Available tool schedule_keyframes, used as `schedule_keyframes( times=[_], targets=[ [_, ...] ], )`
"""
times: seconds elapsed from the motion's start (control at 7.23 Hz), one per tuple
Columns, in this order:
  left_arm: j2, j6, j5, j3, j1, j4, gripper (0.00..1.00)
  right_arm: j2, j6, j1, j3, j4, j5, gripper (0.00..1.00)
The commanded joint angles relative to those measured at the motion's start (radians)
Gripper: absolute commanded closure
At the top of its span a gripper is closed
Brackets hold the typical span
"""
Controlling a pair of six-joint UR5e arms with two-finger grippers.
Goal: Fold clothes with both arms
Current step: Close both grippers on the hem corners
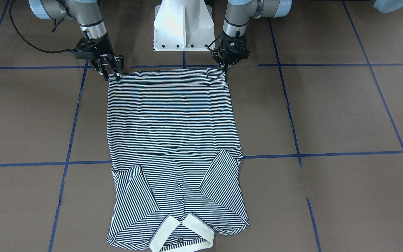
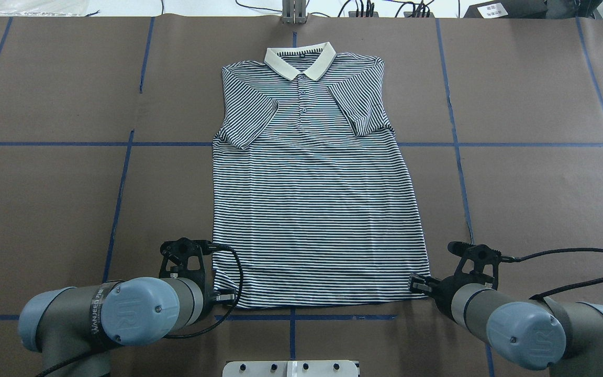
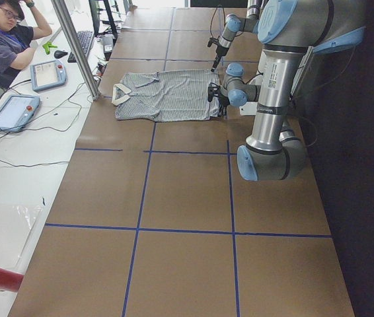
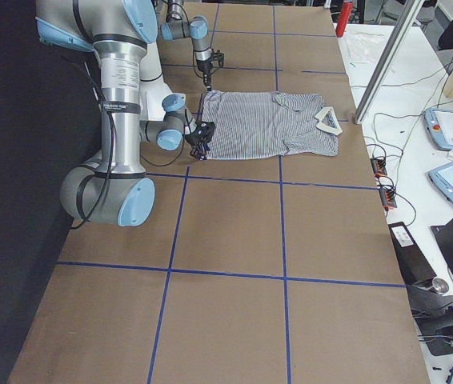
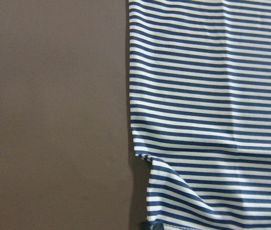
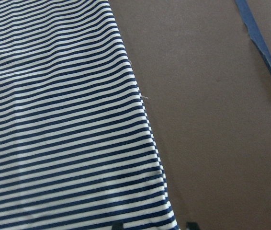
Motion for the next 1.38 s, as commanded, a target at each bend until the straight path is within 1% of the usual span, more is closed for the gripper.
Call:
schedule_keyframes(
  times=[0.0,0.14,0.41,0.55,0.69,0.83,0.97,1.11,1.24],
  targets=[
    [0.000,0.000,0.000,0.000,-0.001,-0.001,1.00,0.000,0.003,0.000,-0.002,0.000,0.000,0.75],
    [0.000,0.000,0.000,0.000,-0.001,-0.001,1.00,-0.001,0.009,0.000,-0.002,0.000,0.000,1.00],
    [0.000,0.000,0.000,0.000,-0.001,-0.001,1.00,-0.001,0.009,0.001,-0.002,-0.002,0.000,1.00],
    [0.000,0.000,0.000,-0.003,-0.004,0.001,1.00,-0.001,0.008,0.004,0.013,-0.009,0.001,1.00],
    [0.000,0.030,-0.005,-0.050,-0.024,0.044,1.00,-0.013,0.006,0.009,0.059,-0.024,0.003,1.00],
    [0.003,0.088,-0.008,-0.168,-0.032,0.170,1.00,-0.033,0.006,0.011,0.117,-0.072,0.006,1.00],
    [-0.006,0.094,-0.012,-0.275,-0.041,0.296,1.00,-0.033,0.006,0.009,0.201,-0.168,0.010,1.00],
    [-0.027,0.095,-0.058,-0.375,-0.042,0.422,1.00,-0.032,0.008,0.009,0.313,-0.274,0.029,1.00],
    [-0.043,0.095,-0.084,-0.456,-0.042,0.493,1.00,-0.029,0.008,0.009,0.399,-0.351,0.061,1.00]
  ],
)
